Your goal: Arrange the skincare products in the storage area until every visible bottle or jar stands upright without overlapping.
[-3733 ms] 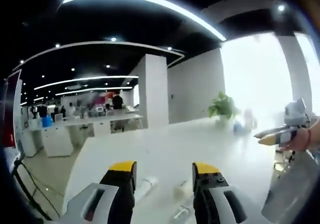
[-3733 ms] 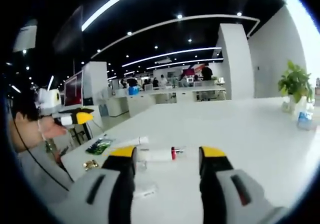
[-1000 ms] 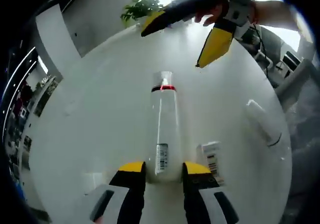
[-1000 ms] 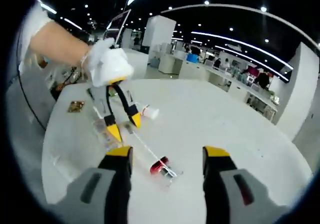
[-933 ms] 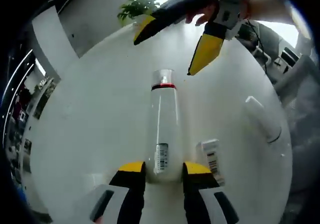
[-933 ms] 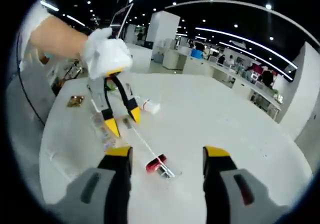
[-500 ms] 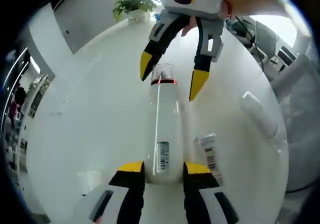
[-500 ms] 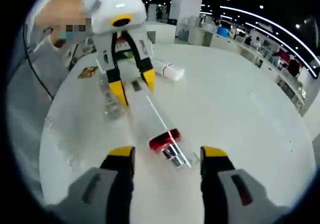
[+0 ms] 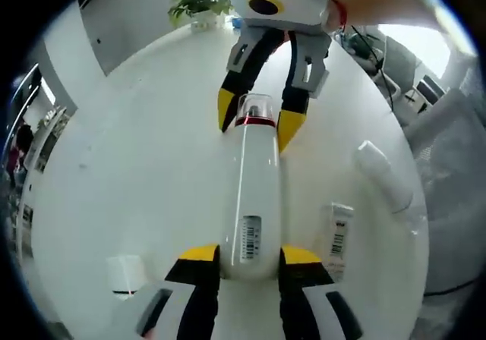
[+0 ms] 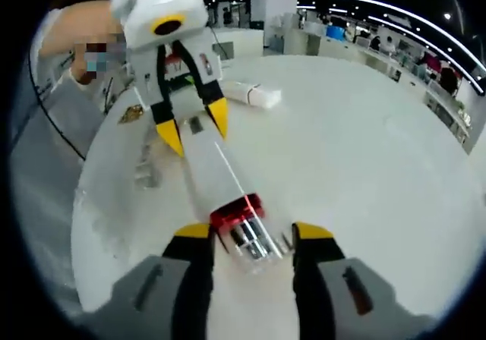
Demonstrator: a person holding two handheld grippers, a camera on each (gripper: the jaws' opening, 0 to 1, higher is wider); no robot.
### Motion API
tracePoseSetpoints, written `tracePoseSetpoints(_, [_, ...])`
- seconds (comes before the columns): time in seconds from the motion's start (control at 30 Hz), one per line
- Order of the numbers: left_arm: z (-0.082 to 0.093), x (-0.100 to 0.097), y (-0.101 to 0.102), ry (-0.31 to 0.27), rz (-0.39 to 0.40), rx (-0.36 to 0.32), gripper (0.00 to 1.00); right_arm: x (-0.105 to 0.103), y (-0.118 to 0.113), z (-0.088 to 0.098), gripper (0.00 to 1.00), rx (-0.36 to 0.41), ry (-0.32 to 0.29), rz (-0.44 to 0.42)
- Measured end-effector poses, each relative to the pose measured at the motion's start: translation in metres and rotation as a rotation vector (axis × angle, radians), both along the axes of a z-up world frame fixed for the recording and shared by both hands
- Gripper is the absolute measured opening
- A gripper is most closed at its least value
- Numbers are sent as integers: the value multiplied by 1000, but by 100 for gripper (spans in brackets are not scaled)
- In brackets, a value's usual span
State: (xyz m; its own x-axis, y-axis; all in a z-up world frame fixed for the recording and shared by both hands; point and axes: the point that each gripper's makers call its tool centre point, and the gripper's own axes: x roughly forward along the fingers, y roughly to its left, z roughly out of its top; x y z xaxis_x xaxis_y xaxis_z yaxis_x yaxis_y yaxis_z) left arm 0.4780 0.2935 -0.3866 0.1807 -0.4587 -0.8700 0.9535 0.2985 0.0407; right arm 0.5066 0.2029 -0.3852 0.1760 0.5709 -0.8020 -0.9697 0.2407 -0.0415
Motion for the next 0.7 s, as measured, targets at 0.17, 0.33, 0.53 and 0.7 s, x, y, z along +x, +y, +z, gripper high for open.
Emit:
tracePoseSetpoints(0.17, [0, 1, 2, -5, 65, -60, 31, -2, 4, 15, 37, -14, -31, 9])
tracePoseSetpoints(0.33, [0, 2, 5, -8, 133, -137, 32, -7, 9, 41, 35, -23, -67, 72])
tracePoseSetpoints(0.53, [0, 3, 7, -14, 171, -184, 34, -21, 22, 75, 33, 0, -83, 136])
tracePoseSetpoints(0.7, [0, 3, 8, -25, 190, -217, 34, -28, 38, 96, 31, 41, -100, 183])
